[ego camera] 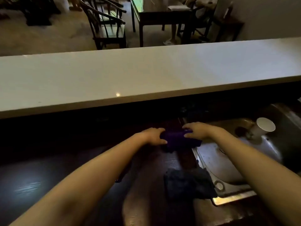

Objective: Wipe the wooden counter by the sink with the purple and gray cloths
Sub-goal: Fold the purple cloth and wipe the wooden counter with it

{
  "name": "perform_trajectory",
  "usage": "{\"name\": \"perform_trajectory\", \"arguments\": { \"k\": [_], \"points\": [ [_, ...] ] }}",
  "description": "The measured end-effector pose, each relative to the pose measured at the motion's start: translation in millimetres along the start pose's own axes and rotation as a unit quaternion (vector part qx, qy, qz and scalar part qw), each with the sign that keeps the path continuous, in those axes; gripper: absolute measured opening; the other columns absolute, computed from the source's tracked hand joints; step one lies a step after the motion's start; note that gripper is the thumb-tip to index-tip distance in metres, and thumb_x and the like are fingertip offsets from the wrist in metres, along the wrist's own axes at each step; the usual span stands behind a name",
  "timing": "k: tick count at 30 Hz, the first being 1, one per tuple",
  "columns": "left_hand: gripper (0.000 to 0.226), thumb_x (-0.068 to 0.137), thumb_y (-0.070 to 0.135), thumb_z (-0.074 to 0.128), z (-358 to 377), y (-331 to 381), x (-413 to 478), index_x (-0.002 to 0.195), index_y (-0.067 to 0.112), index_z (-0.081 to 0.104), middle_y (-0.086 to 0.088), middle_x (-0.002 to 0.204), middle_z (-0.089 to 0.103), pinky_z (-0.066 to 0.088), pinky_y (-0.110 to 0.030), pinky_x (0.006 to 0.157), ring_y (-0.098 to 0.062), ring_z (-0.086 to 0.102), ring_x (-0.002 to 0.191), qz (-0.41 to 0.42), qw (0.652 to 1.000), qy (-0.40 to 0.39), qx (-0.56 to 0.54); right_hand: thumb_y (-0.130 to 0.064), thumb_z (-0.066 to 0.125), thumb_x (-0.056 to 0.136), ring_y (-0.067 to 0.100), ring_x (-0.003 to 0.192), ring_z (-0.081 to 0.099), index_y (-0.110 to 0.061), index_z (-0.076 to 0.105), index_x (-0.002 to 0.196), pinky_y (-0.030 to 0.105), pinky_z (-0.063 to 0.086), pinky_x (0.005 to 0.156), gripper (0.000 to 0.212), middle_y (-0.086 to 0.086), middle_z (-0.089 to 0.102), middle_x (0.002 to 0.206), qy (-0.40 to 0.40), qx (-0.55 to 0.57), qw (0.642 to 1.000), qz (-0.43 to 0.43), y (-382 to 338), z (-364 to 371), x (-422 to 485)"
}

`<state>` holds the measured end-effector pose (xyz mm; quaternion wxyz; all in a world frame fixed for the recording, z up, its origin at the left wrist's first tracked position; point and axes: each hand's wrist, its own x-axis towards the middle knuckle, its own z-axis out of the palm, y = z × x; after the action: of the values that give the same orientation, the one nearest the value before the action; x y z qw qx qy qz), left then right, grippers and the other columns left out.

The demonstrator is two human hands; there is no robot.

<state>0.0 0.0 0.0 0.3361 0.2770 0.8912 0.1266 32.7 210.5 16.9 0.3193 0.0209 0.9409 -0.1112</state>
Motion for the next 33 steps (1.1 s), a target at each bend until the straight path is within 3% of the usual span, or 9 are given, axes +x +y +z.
{"name": "perform_trajectory", "arguments": {
  "k": [5,10,14,17,20,23,26,29,33],
  "points": [
    [0.074,0.086,0.046,0.053,34,11,27,0.145,0.019,0.017,-0.016,0.141,0.039,0.035,-0.045,0.106,-0.033,0.037,0.128,-0.025,0.998,0.043,-0.032,-0.041,0.055,0.089,0.033,0.135,0.027,-0.022,0.025,0.145,0.045,0.03,0.11,0.067,0.012,0.031,0.148,0.031,-0.017,0.999,0.019,17,36,12],
    [0.077,0.081,0.05,0.059,46,18,37,0.143,0.022,0.022,-0.015,0.133,0.04,0.036,-0.046,0.101,-0.032,0.036,0.123,-0.005,0.994,0.106,-0.007,-0.039,0.055,0.088,0.025,0.117,0.039,-0.024,0.051,0.13,0.038,0.031,0.097,0.044,0.006,0.051,0.123,0.132,-0.068,0.987,-0.053,13,39,12],
    [0.044,0.08,0.041,0.063,40,23,39,0.114,0.017,0.05,-0.011,0.115,0.05,0.039,-0.04,0.093,-0.028,0.042,0.111,0.02,0.988,0.153,-0.029,-0.035,0.05,0.093,0.024,0.103,0.043,-0.021,0.061,0.12,0.032,0.037,0.088,0.033,0.007,0.054,0.109,0.169,-0.023,0.978,-0.118,13,30,4],
    [0.021,0.083,0.03,0.062,34,27,37,0.09,0.017,0.047,-0.004,0.095,0.05,0.039,-0.035,0.081,-0.026,0.048,0.098,0.071,0.978,0.179,-0.085,-0.03,0.05,0.093,0.02,0.103,0.045,-0.018,0.063,0.113,0.03,0.038,0.088,0.027,0.003,0.051,0.107,0.188,0.06,0.97,-0.145,19,24,-2],
    [0.02,0.085,0.022,0.061,26,30,30,0.085,0.018,0.042,-0.001,0.086,0.051,0.035,-0.028,0.068,-0.018,0.05,0.08,0.103,0.962,0.205,-0.147,-0.029,0.049,0.093,0.02,0.095,0.057,-0.017,0.059,0.106,0.03,0.046,0.08,0.02,0.0,0.057,0.101,0.179,0.126,0.963,-0.156,22,18,-7],
    [0.02,0.086,0.02,0.061,19,30,25,0.087,0.017,0.041,-0.002,0.085,0.053,0.038,-0.029,0.067,-0.016,0.051,0.077,0.122,0.955,0.214,-0.165,-0.035,0.055,0.09,0.018,0.092,0.058,-0.019,0.059,0.108,0.028,0.047,0.077,0.024,0.002,0.06,0.102,0.19,0.147,0.956,-0.167,25,13,-11],
    [0.022,0.085,0.016,0.061,16,29,22,0.081,0.022,0.04,-0.004,0.082,0.053,0.041,-0.033,0.069,-0.018,0.051,0.075,0.142,0.945,0.222,-0.195,-0.041,0.065,0.081,0.016,0.097,0.055,-0.025,0.053,0.122,0.027,0.046,0.084,0.045,0.002,0.052,0.111,0.145,0.155,0.964,-0.163,34,2,-20],
    [0.03,0.084,0.013,0.061,18,31,18,0.076,0.03,0.038,0.001,0.079,0.051,0.042,-0.034,0.07,-0.017,0.049,0.074,0.143,0.932,0.223,-0.247,-0.033,0.07,0.079,0.015,0.104,0.052,-0.027,0.043,0.134,0.022,0.046,0.084,0.061,0.0,0.043,0.118,0.086,0.191,0.966,-0.151,44,-4,-32],
    [0.028,0.086,0.011,0.06,23,36,14,0.076,0.028,0.039,0.005,0.072,0.048,0.038,-0.024,0.062,-0.01,0.045,0.065,0.121,0.919,0.219,-0.304,-0.029,0.067,0.083,0.013,0.103,0.055,-0.029,0.051,0.127,0.018,0.05,0.076,0.047,-0.004,0.051,0.117,0.084,0.214,0.958,-0.175,49,-7,-47]
  ]
}}
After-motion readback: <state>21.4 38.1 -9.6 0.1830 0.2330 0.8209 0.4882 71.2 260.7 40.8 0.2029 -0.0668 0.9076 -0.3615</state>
